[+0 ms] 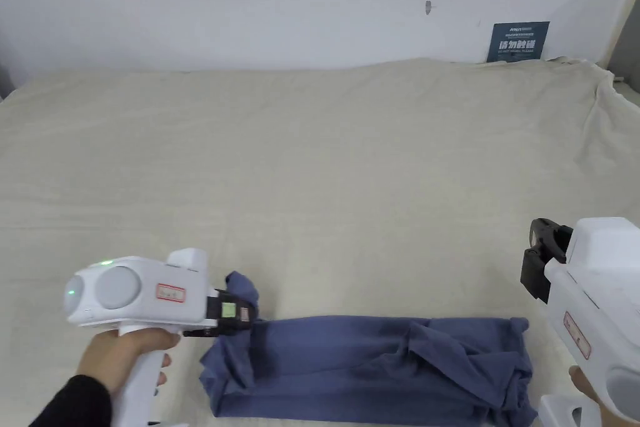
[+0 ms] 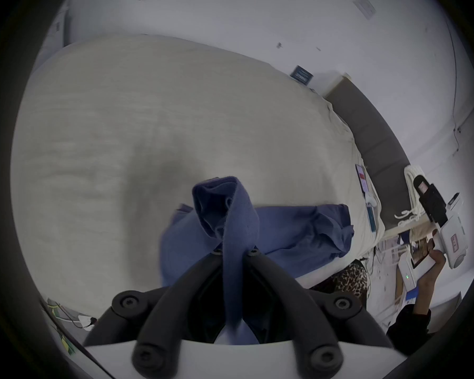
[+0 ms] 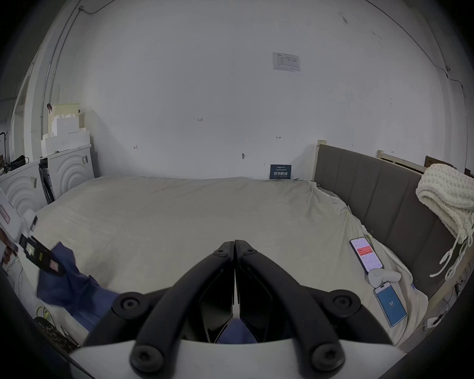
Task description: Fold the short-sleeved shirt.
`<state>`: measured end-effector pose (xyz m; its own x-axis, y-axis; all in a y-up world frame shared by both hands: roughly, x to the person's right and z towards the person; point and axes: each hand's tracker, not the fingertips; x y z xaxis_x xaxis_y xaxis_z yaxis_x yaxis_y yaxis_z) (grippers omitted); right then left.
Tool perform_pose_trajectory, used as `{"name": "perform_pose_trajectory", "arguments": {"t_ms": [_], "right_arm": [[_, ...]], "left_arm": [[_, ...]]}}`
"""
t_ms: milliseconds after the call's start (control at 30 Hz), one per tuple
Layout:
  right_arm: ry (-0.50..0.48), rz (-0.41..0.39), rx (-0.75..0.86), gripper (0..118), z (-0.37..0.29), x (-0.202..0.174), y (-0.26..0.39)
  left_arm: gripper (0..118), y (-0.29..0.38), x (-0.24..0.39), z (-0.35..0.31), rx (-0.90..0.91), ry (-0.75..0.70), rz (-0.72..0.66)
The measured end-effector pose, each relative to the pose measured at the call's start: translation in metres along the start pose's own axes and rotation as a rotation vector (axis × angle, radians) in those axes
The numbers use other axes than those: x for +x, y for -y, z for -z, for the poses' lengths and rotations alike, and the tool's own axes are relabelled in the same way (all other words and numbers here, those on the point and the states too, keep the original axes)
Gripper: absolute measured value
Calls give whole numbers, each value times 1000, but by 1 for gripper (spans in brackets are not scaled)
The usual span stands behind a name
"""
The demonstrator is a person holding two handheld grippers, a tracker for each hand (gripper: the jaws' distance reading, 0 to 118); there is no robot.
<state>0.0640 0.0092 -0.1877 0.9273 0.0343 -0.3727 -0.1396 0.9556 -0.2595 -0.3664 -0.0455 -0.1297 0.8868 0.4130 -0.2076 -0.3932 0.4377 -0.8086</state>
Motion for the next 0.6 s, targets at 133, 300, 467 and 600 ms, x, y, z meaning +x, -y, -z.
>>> {"name": "perform_pose_trajectory", "arguments": {"t_ms": [133,300,467,600], "right_arm": [[19,8,3,0,-6,11,3],[41,6,-6,0,-9,21,6],[51,9,-12,0,-12,25,8],[56,6,-17,0,-14,28,10]], "left_arm": [[3,4,33,48,-43,15,21],[3,13,60,104,-92,26,-2],[3,25,86,146,-135,-73,26],[16,35,101,156,-129,-147,91]]}}
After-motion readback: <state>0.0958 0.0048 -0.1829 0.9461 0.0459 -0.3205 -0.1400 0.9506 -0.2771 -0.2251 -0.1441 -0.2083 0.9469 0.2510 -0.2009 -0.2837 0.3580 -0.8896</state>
